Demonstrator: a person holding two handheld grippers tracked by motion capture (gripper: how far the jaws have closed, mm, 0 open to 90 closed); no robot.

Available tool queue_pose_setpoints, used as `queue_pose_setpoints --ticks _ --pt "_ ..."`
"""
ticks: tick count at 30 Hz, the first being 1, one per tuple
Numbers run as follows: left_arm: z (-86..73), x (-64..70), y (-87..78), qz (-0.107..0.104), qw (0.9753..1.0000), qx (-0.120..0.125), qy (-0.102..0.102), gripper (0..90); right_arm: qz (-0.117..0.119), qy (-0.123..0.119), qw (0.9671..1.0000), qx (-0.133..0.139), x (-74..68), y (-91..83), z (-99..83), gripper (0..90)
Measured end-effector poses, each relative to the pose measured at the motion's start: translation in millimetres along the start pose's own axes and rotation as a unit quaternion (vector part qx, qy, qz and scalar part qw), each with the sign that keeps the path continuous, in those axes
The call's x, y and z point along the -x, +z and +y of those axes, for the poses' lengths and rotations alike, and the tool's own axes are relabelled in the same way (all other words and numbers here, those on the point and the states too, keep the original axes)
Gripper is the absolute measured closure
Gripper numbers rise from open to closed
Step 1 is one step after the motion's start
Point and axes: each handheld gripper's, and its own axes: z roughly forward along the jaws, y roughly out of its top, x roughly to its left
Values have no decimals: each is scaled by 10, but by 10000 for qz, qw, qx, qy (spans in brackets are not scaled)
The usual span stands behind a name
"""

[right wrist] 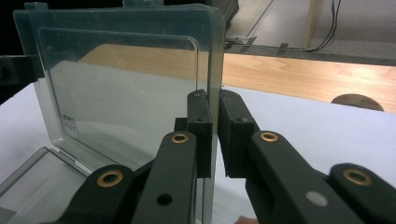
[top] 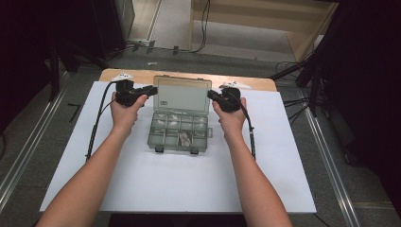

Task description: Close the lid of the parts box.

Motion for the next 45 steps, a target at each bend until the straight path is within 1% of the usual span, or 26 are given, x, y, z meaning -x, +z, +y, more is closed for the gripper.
queue_pose_setpoints --ticks 2,3,4,5,6,7,9,10,12,15,16,18,20,21,23,25,29,31,32,33,34,36,41,42,45 --pt "25 -8 -53 -150 9999 56 -14 704 -12 -59 10000 28 -13 -12 -5 820" --pt "39 -9 -72 -163 9998 74 -38 738 -8 -102 9999 46 -17 -19 -9 820" --pt "52 -13 -85 -166 9998 75 -74 779 -12 -116 9999 62 -23 -28 -17 820" --pt "65 -21 -92 -144 9998 61 -107 800 -2 -144 9998 102 -25 -34 -24 820" --pt "76 -29 -97 -79 9999 48 -125 827 1 -175 9998 122 -26 -42 -31 820" --pt "85 -44 -102 -68 9998 64 -165 854 -2 -202 9997 141 -31 -51 -38 820" --pt "98 -89 -104 -39 9995 99 -292 886 -22 -257 9995 157 -44 -70 -47 820" --pt "99 -113 -94 6 9993 87 -352 887 -22 -294 9994 177 -49 -77 -50 820" --pt "105 -163 -34 32 9991 -54 -426 888 -17 -359 9991 205 -55 -93 -61 819" --pt "106 -187 97 22 9986 -330 -410 888 21 -397 9987 305 -59 -113 -95 819" --pt "111 -185 137 -52 9983 -361 -444 889 12 -412 9986 335 -62 -117 -103 819" --pt "121 -170 168 -97 9982 -326 -495 888 18 -448 9984 340 -69 -129 -108 817" --pt "130 -148 181 -128 9982 -286 -502 888 16 -506 9981 339 -73 -140 -109 815" --pt "133 -137 186 -176 9981 -275 -517 888 19 -519 9980 349 -75 -144 -112 814" --pt "141 -106 188 -194 9982 -265 -494 889 32 -551 9978 374 -76 -151 -119 811" --pt "149 -86 175 -194 9985 -282 -426 889 91 -518 9979 370 -66 -163 -123 809" --pt "158 -76 151 -284 9983 -274 -440 889 208 -488 9978 396 -64 -193 -135 781" --pt "162 -56 146 -357 9983 -266 -386 889 316 -477 9974 432 -61 -216 -154 748" --pt "164 -41 142 -363 9984 -260 -340 889 382 -463 9972 435 -58 -236 -163 723" --pt "165 -25 137 -356 9986 -249 -288 889 435 -456 9970 445 -51 -254 -173 714" --pt "162 -11 131 -360 9988 -213 -252 889 513 -412 9970 399 -45 -278 -179 708" --pt "156 5 119 -360 9989 -206 -211 889 681 -353 9963 387 -27 -333 -185 663" --pt "118 -1 91 -342 9990 -127 -243 889 741 -305 9956 479 19 -499 -193 653" --pt "109 -2 88 -396 9989 -141 -230 889 722 -322 9957 477 26 -523 -192 654" --pt "106 16 84 -377 9990 -167 -181 889 649 -351 9961 489 46 -573 -194 672"
